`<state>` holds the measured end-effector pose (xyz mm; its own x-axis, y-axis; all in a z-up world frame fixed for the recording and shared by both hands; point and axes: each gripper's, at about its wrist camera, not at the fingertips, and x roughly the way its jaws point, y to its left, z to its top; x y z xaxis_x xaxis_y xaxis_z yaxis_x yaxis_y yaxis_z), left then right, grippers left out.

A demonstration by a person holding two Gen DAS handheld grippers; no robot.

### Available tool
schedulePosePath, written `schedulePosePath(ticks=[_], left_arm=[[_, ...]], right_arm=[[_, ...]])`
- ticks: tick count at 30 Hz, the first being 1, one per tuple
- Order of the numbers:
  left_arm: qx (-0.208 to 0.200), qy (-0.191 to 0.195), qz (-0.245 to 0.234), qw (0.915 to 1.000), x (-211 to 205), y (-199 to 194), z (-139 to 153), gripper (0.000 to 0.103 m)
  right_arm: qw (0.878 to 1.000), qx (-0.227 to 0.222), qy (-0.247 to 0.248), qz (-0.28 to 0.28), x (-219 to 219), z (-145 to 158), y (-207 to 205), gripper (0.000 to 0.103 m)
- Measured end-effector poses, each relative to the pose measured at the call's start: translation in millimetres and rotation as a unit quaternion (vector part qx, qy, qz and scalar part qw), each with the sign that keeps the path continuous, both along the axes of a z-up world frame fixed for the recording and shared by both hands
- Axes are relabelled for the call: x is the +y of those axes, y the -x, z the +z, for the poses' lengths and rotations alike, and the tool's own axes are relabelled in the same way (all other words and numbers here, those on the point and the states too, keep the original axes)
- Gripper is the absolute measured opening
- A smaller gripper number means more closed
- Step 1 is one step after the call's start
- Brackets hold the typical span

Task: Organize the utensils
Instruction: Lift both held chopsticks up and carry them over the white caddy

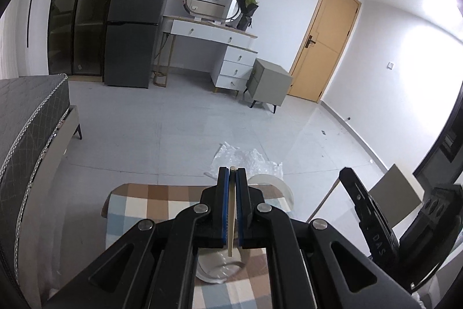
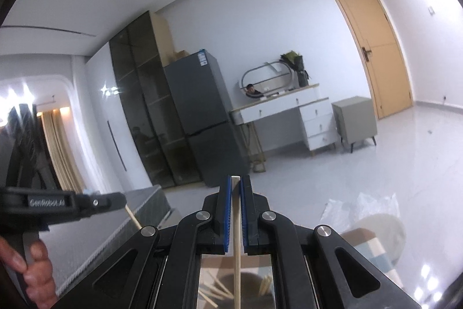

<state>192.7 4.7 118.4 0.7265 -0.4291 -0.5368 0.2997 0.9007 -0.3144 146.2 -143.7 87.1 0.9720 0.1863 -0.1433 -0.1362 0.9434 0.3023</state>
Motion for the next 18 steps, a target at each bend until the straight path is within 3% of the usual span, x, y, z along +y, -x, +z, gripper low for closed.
schedulePosePath(ticks=[10,18], left_arm=[[0.024,-0.016,-0.005,0.9996,-10.0,-36.6,-29.2,0.0],[0.035,-0.052,-0.013,0.9979,-28.6,-41.7,-44.5,0.0]], right_arm=[[0.998,0.008,-0.048,-0.025,-10.6,-30.2,-45.7,0.005],[0.999,0.033,-0.035,-0.021,-12.0,-50.7,-61.4,0.005]])
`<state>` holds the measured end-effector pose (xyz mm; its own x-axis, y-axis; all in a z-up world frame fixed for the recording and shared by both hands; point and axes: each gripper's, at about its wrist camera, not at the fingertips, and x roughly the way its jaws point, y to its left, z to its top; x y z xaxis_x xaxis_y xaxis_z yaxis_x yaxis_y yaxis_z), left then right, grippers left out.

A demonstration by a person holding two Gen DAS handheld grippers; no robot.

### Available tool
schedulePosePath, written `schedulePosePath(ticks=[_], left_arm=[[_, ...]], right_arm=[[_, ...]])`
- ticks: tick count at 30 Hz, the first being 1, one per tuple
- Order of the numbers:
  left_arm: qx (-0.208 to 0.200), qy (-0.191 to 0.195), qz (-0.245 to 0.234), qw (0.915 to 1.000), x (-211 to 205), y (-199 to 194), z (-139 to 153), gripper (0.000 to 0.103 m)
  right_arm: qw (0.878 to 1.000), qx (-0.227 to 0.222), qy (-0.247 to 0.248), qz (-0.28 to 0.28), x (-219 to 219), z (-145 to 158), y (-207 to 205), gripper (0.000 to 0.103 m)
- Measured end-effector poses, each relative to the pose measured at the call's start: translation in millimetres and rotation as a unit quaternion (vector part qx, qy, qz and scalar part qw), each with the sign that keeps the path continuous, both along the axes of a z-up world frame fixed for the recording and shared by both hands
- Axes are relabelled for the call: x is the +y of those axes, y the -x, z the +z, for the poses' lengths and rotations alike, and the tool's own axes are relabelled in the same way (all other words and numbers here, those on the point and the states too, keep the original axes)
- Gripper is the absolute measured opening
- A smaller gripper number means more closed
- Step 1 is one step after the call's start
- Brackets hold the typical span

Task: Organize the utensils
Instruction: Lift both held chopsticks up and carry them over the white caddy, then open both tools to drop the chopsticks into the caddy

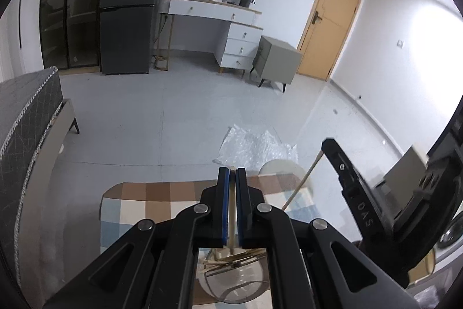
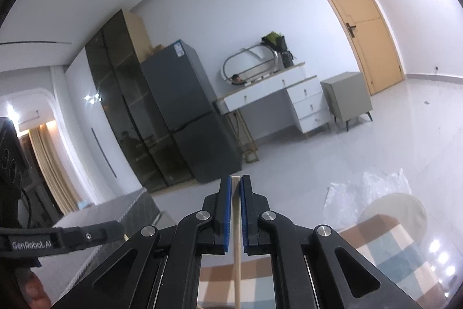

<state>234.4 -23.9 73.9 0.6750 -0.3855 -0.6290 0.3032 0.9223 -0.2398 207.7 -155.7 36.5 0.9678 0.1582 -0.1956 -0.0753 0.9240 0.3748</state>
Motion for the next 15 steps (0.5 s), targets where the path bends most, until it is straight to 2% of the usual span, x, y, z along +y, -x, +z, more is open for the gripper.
schedulePosePath(ticks=[4,15], left_arm=[[0.023,0.005,-0.003,0.9997,0.7,-3.0,-9.2,0.0],[0.044,0.004,-0.008,0.999,1.3,3.6,-15.6,0.0]], right_arm=[[1.0,0.007,0.016,0.009,3.4,-6.5,5.0,0.005],[0.996,0.038,0.052,0.061,13.6,-15.9,17.3,0.005]])
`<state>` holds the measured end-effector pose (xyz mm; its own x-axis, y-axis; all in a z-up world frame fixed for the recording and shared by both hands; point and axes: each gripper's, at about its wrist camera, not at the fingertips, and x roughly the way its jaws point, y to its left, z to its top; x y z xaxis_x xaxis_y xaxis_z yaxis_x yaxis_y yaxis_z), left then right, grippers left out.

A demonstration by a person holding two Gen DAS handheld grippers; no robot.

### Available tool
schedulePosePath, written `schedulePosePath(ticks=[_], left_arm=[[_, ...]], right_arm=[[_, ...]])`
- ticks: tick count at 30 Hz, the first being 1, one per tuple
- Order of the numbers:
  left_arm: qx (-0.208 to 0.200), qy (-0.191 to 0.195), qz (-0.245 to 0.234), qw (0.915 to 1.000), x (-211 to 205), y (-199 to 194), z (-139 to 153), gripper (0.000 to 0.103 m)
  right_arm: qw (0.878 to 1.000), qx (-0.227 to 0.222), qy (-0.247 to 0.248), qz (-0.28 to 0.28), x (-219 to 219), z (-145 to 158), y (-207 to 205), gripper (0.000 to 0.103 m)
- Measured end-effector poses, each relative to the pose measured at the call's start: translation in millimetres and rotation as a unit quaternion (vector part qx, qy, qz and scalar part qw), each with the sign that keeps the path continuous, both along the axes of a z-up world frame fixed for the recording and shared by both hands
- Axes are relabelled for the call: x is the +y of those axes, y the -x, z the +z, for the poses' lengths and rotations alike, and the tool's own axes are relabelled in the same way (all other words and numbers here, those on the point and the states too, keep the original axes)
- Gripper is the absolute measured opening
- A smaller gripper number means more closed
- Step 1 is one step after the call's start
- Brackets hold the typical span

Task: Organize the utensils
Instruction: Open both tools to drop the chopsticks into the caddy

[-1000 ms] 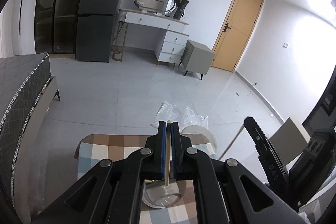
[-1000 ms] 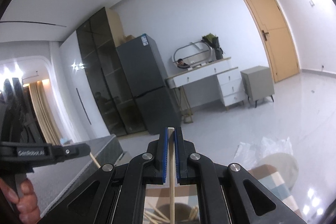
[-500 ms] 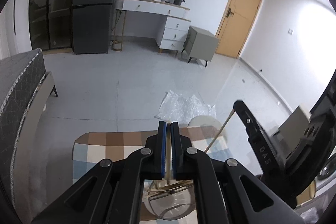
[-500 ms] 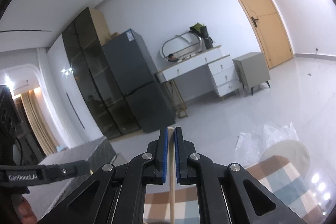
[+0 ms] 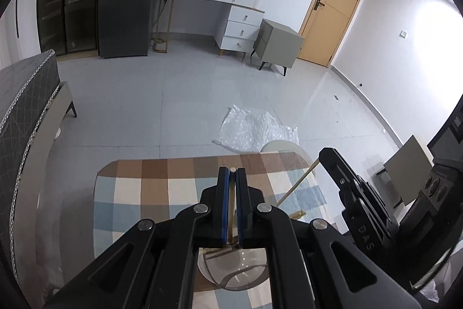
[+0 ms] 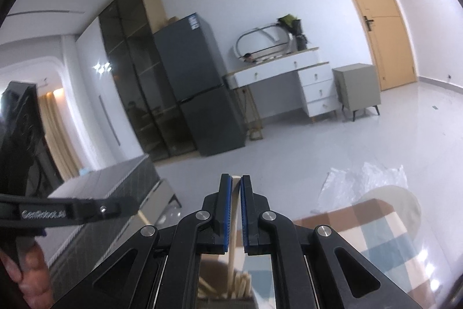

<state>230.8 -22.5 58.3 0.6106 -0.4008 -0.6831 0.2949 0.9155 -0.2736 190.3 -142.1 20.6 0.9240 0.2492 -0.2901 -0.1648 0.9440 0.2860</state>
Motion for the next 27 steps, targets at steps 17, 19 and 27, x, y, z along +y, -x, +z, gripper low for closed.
schedulePosePath(ticks=[17,19,27], left_arm=[[0.046,0.005,-0.066,0.9968,-8.4,-0.5,-19.6,0.001],[0.059,-0.006,-0.062,0.9963,-9.2,0.5,-24.7,0.001],[0.098,-0.03,-0.037,0.9941,-5.7,5.8,-35.6,0.016]], right_arm=[[0.993,0.059,0.058,0.087,21.0,-31.2,12.1,0.006],[0.991,0.067,0.066,0.091,24.3,-35.5,11.2,0.006],[0.988,0.108,0.044,0.102,7.6,-56.1,20.4,0.011]])
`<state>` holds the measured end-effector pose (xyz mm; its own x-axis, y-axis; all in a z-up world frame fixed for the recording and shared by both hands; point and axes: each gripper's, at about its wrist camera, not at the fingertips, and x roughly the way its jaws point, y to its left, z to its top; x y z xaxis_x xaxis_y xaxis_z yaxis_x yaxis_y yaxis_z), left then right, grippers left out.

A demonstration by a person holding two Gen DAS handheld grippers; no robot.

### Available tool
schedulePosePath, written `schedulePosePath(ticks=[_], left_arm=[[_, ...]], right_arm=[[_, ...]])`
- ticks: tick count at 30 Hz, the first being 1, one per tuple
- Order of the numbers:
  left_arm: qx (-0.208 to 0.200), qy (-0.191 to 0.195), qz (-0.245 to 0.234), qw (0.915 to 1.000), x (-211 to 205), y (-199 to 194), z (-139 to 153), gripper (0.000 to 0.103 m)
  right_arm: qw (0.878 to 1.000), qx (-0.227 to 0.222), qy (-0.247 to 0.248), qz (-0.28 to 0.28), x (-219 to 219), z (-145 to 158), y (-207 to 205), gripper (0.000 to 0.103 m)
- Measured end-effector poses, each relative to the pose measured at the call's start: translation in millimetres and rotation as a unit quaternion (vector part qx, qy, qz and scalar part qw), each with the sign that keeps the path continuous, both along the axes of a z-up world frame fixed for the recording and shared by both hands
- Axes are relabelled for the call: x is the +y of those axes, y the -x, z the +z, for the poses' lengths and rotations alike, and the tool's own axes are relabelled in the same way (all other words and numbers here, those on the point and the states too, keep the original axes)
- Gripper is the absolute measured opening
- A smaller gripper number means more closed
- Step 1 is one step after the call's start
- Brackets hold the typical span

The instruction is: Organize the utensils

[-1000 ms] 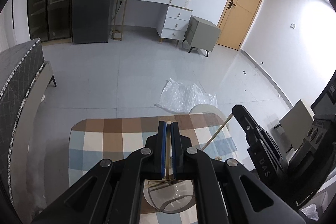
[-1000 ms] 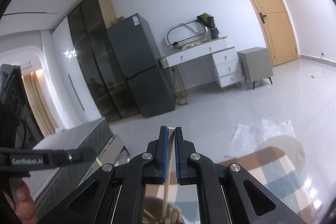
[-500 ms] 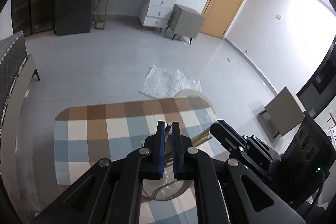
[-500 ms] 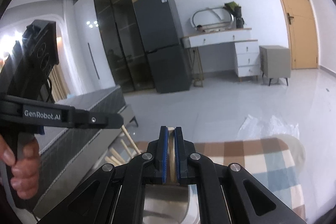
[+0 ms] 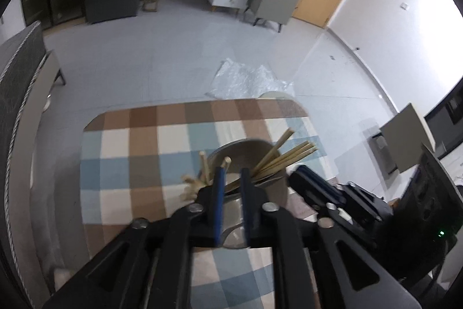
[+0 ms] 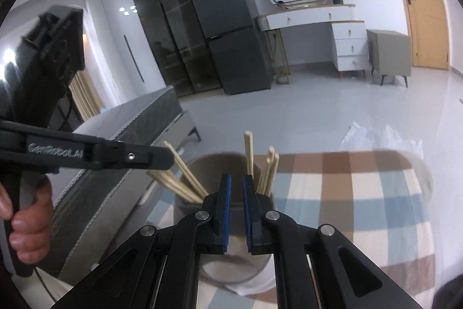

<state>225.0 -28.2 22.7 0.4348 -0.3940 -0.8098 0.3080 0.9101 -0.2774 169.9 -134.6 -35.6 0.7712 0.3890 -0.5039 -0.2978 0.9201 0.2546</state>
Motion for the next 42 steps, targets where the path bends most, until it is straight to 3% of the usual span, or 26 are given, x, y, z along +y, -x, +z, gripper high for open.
schedulePosePath(ticks=[2,4,7,11,14,16,21,26,31,34,42], left_arm=[[-0.013,0.007,0.009,0.9999,6.0,7.9,4.8,0.023],[-0.026,0.011,0.015,0.9995,10.4,15.4,10.2,0.037],[-0.048,0.022,0.027,0.9982,15.5,30.4,21.8,0.05],[-0.078,0.012,0.042,0.996,16.9,49.6,36.5,0.053],[-0.103,0.005,0.06,0.9928,20.1,65.3,48.1,0.063],[-0.123,0.007,0.071,0.9898,22.4,75.5,55.6,0.07],[-0.162,-0.008,0.092,0.9825,24.6,102.5,77.2,0.075],[-0.196,-0.005,0.107,0.9749,31.2,127.6,92.8,0.079],[-0.245,0.007,0.121,0.962,39.8,151.4,98.2,0.092],[-0.266,0.015,0.117,0.9568,39.9,162.8,96.9,0.096],[-0.325,0.028,0.137,0.9353,47.0,195.6,82.6,0.102]], right_arm=[[1.0,-0.005,0.003,-0.002,-3.5,1.9,10.6,0.019],[1.0,-0.006,0.0,-0.007,-8.2,3.5,20.7,0.037],[1.0,-0.004,0.0,-0.016,-12.9,7.7,36.6,0.044],[0.999,-0.021,0.002,-0.026,-18.4,23.0,60.7,0.052],[0.998,-0.045,0.002,-0.034,-21.9,42.6,80.6,0.066],[0.997,-0.064,0.001,-0.034,-22.5,56.9,93.5,0.068],[0.994,-0.1,0.0,-0.033,-20.7,85.9,121.5,0.075],[0.988,-0.146,0.008,-0.041,-17.4,110.2,153.0,0.088],[0.981,-0.192,0.006,-0.036,-14.3,124.9,183.9,0.103],[0.975,-0.216,0.013,-0.04,-13.8,125.3,200.1,0.103],[0.972,-0.225,0.028,-0.057,-9.7,108.3,217.9,0.103]])
